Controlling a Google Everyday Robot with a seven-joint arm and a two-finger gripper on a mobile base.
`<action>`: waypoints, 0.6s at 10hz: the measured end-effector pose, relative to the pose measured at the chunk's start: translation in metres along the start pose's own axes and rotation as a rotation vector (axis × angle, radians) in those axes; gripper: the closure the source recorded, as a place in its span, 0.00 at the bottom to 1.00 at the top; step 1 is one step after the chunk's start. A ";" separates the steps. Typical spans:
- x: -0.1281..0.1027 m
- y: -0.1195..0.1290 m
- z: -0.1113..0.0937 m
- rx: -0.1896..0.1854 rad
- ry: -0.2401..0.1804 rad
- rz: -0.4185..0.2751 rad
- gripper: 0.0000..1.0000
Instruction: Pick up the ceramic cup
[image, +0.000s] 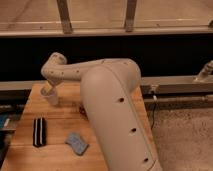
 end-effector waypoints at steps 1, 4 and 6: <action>0.003 -0.002 0.007 -0.008 -0.005 0.012 0.20; 0.014 0.004 0.031 -0.058 -0.013 0.049 0.25; 0.019 0.014 0.036 -0.088 -0.024 0.043 0.42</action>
